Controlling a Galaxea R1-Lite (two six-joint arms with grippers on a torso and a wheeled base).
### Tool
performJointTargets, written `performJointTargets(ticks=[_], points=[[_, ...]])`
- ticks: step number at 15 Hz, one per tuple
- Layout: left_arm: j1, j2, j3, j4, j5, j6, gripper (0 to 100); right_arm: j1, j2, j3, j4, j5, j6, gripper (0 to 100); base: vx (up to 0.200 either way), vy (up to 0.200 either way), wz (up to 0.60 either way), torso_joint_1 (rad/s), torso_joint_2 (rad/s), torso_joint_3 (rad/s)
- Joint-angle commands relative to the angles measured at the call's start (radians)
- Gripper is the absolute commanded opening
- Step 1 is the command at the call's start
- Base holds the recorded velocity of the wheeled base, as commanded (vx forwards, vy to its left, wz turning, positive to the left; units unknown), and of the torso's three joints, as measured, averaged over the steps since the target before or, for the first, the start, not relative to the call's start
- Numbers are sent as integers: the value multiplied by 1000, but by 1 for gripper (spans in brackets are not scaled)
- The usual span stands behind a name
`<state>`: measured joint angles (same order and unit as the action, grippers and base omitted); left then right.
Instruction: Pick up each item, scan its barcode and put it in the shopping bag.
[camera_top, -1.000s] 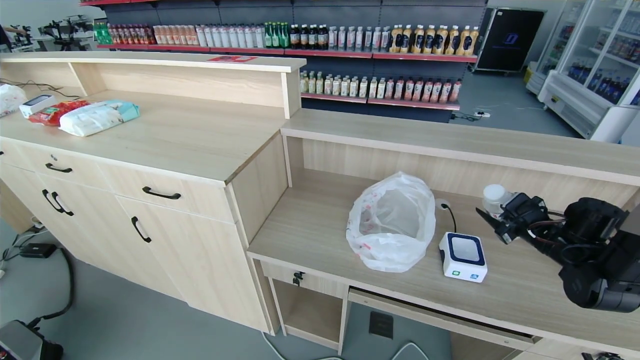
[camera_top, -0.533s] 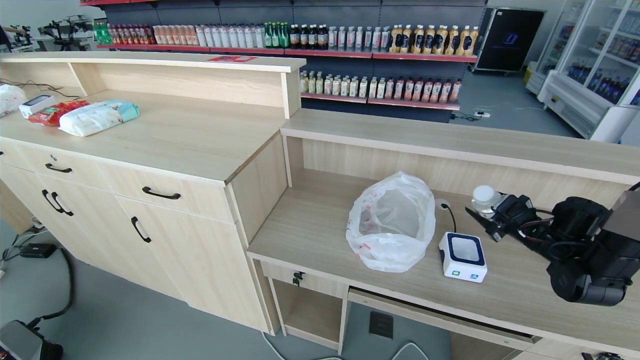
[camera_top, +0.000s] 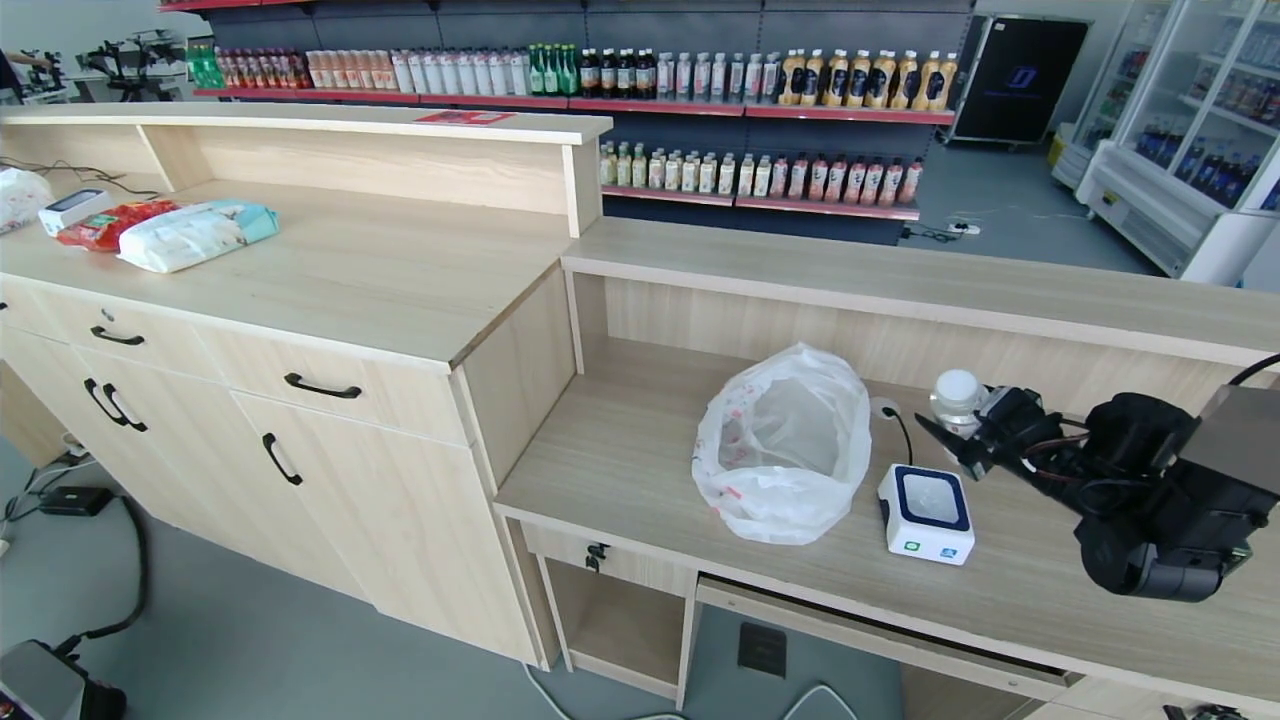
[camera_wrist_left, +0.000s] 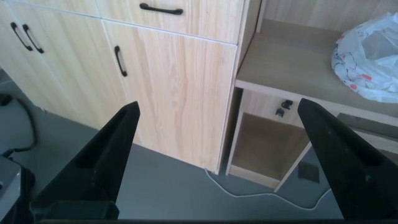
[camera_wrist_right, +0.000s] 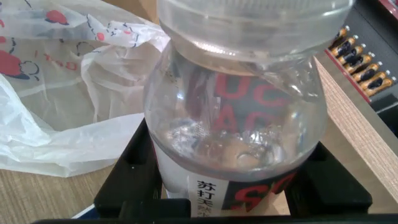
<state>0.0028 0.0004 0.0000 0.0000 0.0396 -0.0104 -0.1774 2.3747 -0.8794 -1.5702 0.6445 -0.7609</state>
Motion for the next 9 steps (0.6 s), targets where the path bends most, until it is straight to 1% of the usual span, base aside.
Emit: performJointTargets(ticks=[1,3,9], points=[[0,0,0,0,0,0,100,0,21,-26,-1,23,-2,0,0,0,0,0,0,0],[0,0,0,0,0,0,100,0,35,-35,-1,57,0,0,0,0,0,0,0,0],[0,0,0,0,0,0,100,6,75,-69,-1,73,0,0,0,0,0,0,0,0]])
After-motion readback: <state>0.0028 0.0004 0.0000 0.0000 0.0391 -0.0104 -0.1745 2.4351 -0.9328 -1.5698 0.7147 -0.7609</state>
